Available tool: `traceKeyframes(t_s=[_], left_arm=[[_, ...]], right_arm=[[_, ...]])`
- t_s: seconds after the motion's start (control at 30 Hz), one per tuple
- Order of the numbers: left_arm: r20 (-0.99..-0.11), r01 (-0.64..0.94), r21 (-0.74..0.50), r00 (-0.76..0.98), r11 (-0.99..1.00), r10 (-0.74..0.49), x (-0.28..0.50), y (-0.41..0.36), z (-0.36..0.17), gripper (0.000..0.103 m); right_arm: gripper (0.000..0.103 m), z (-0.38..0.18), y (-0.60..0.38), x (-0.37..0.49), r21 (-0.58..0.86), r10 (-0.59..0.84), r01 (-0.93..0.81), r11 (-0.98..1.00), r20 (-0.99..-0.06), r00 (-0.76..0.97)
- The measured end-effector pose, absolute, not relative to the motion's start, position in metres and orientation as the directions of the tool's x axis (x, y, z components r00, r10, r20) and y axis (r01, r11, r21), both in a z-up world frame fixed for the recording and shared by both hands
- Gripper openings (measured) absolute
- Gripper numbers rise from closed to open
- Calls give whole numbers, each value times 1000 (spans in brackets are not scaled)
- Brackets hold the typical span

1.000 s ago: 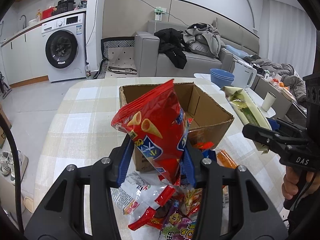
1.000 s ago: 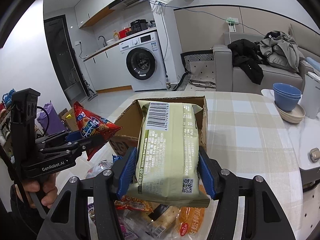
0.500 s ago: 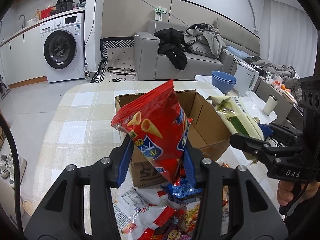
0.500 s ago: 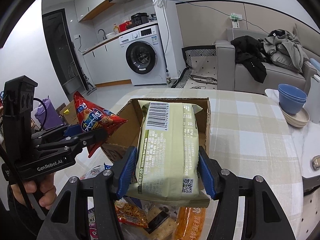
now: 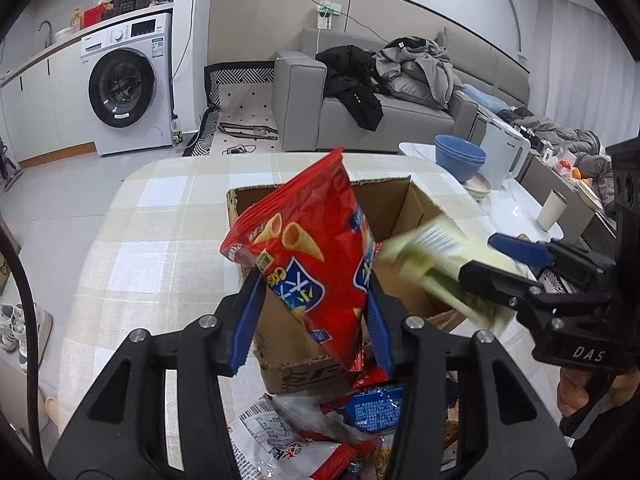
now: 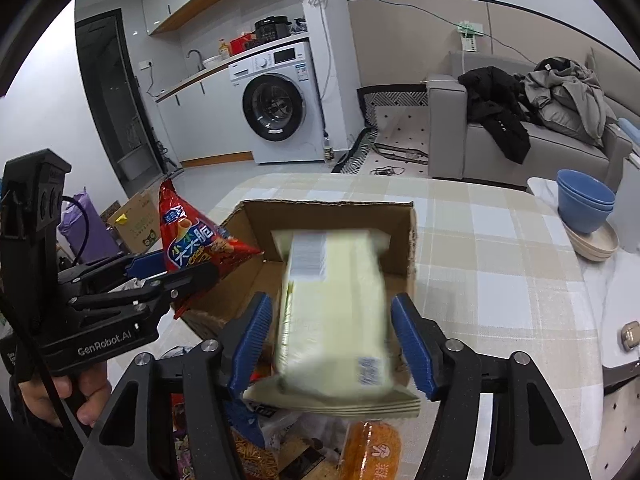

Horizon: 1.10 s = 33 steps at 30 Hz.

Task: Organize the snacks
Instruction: 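Open both grippers to drop the wafer pack and chip bag into the box, then grasp the orange cake roll pack with the right gripper while the left gripper grasps the white-red snack bag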

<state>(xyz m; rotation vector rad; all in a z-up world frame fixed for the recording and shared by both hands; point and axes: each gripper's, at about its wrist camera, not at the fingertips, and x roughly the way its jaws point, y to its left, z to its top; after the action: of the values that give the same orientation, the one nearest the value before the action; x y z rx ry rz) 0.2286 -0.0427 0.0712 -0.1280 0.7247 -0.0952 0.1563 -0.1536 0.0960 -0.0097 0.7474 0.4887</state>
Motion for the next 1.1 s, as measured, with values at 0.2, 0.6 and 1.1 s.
traceKeyframes(t_s=[0.2, 0.6, 1.1], left_arm=[[-648, 48, -117, 754, 992, -113, 225, -46, 71, 84], [-619, 48, -107, 778, 993, -104, 184, -48, 80, 102], [-623, 51, -106, 775, 993, -107, 125, -49, 67, 102]], right_arm=[[77, 100, -164, 145, 148, 424, -434, 888, -629, 652], [99, 100, -182, 112, 181, 458, -449, 875, -610, 647], [99, 82, -206, 75, 236, 476, -428, 872, -607, 636]])
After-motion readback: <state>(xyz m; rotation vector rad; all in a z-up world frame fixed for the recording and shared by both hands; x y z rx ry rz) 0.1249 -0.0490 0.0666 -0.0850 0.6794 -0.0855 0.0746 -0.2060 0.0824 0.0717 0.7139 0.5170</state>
